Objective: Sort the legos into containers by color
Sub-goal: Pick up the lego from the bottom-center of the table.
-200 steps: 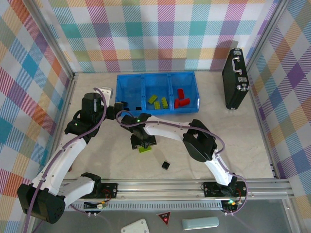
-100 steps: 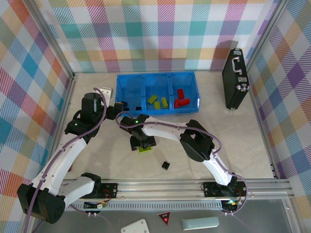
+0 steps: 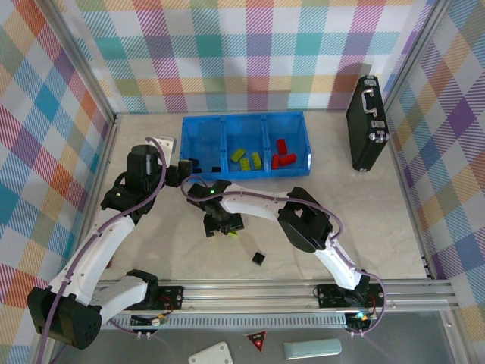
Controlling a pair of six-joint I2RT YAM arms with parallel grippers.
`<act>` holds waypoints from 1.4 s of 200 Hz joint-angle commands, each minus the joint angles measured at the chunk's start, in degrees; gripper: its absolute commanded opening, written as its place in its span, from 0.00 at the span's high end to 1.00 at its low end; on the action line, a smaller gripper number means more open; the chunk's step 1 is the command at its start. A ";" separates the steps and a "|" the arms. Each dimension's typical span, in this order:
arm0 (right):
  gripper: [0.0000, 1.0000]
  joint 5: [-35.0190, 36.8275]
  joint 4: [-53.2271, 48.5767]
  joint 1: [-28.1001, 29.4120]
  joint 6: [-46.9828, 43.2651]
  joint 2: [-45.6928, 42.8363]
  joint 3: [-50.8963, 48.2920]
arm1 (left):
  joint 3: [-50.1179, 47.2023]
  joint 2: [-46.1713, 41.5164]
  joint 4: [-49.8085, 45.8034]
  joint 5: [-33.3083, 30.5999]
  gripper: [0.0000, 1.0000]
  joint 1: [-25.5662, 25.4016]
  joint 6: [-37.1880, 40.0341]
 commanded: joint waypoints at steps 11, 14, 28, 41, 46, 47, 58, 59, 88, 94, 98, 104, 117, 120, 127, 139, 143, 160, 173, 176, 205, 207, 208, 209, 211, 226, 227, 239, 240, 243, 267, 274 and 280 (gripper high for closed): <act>0.29 -0.59 -1.49 0.50 -0.03 1.60 -0.09 | 1.78 -0.62 0.45 1.69 0.19 0.23 -0.05; 0.30 -0.61 -1.44 0.50 -0.05 1.60 -0.12 | 1.78 -0.64 0.44 1.73 0.19 0.23 0.00; 0.34 -0.94 -1.05 0.50 -0.04 1.54 -0.52 | 1.78 -0.68 0.45 1.73 0.19 0.23 0.00; 0.38 -0.90 -0.91 0.50 -0.02 1.40 -0.69 | 1.78 -0.70 0.44 1.72 0.19 0.23 -0.02; 0.39 -1.03 -0.79 0.50 -0.04 1.30 -0.77 | 1.78 -0.68 0.44 1.74 0.19 0.23 0.00; 0.40 -1.00 -0.78 0.50 -0.04 1.27 -0.79 | 1.78 -0.65 0.44 1.74 0.19 0.23 0.00; 0.42 -1.03 -0.78 0.50 -0.08 1.17 -0.76 | 1.80 -0.70 0.43 1.82 0.19 0.23 0.00; 0.43 -1.00 -0.78 0.50 -0.06 1.16 -0.75 | 1.79 -0.71 0.44 1.82 0.19 0.23 0.00; 0.49 -1.12 -0.44 0.50 -0.04 0.73 -1.00 | 1.78 -0.72 0.28 1.68 0.19 0.22 0.00; 0.50 -1.12 -0.44 0.50 -0.12 0.72 -1.02 | 1.80 -0.73 0.31 1.58 0.19 0.23 0.00; 0.51 -1.17 -0.41 0.51 -0.13 0.60 -1.00 | 1.78 -0.73 0.41 1.61 0.19 0.23 0.01; 0.52 -1.14 -0.35 0.50 -0.13 0.56 -1.09 | 1.80 -0.75 0.35 1.69 0.19 0.20 0.02; 0.56 -1.10 -0.14 0.56 -0.13 0.34 -1.25 | 1.78 -0.67 0.35 1.74 0.19 0.23 0.01; 0.57 -1.07 -0.08 0.52 -0.13 0.23 -1.30 | 1.78 -0.63 0.29 1.74 0.19 0.23 0.01; 0.58 -1.09 -0.14 0.50 -0.13 0.14 -1.27 | 1.94 -0.63 0.31 1.82 0.19 0.23 0.00; 0.60 -0.97 -0.08 0.52 -0.15 -0.11 -1.27 | 1.89 -0.70 0.27 1.83 0.19 0.23 0.00; 0.61 -1.03 -0.11 0.54 -0.15 -0.16 -1.28 | 1.90 -0.69 0.27 1.83 0.19 0.23 0.00; 0.65 -0.81 -0.08 0.57 -0.22 -0.48 -1.41 | 1.89 -0.65 0.27 1.76 0.19 0.23 0.00; 0.69 -0.56 -0.08 0.54 -0.39 -0.82 -1.43 | 1.86 -0.66 0.28 1.82 0.19 0.23 0.00; 0.70 -0.56 -0.08 0.50 -0.43 -0.86 -1.43 | 1.91 -0.67 0.27 1.82 0.19 0.23 0.00; 0.75 0.01 -0.16 0.50 -0.73 -1.59 -1.71 | 1.87 -0.68 0.28 1.83 0.19 0.23 0.00; 0.75 0.07 -0.16 0.50 -0.67 -1.64 -1.70 | 1.87 -0.61 0.27 1.87 0.19 0.23 0.00; 0.75 0.13 -0.16 0.50 -0.66 -1.65 -1.70 | 1.91 -0.62 0.27 1.89 0.19 0.23 0.00; 0.76 0.15 -0.16 0.50 -0.66 -1.70 -1.74 | 1.93 -0.62 0.27 1.95 0.19 0.23 0.00; 0.76 0.17 -0.16 0.50 -0.70 -1.73 -1.78 | 1.93 -0.67 0.27 1.99 0.19 0.23 0.00; 0.78 0.39 -0.16 0.50 -0.87 -2.09 -1.87 | 1.91 -0.69 0.26 1.90 0.19 0.23 0.02; 0.78 0.42 -0.16 0.50 -0.89 -2.14 -1.87 | 1.93 -0.70 0.22 1.91 0.19 0.23 0.05; 0.79 0.68 -0.27 0.43 -1.08 -2.55 -1.87 | 1.95 -0.62 0.26 1.82 0.19 0.23 0.00; 0.80 0.69 -0.26 0.42 -1.09 -2.54 -1.87 | 1.91 -0.62 0.22 1.82 0.19 0.23 0.00; 0.80 0.67 -0.26 0.41 -1.17 -2.68 -1.87 | 1.92 -0.69 0.23 1.76 0.19 0.23 0.03; 0.81 0.95 -0.29 0.42 -1.43 -3.32 -1.79 | 1.95 -0.63 0.20 1.80 0.19 0.23 0.00; 0.82 1.04 -0.38 0.33 -1.53 -3.48 -1.59 | 1.87 -0.66 0.23 1.78 0.19 0.23 0.10; 0.82 1.23 -0.62 0.33 -1.59 -3.66 -1.45 | 1.88 -0.55 0.19 1.83 0.19 0.23 0.08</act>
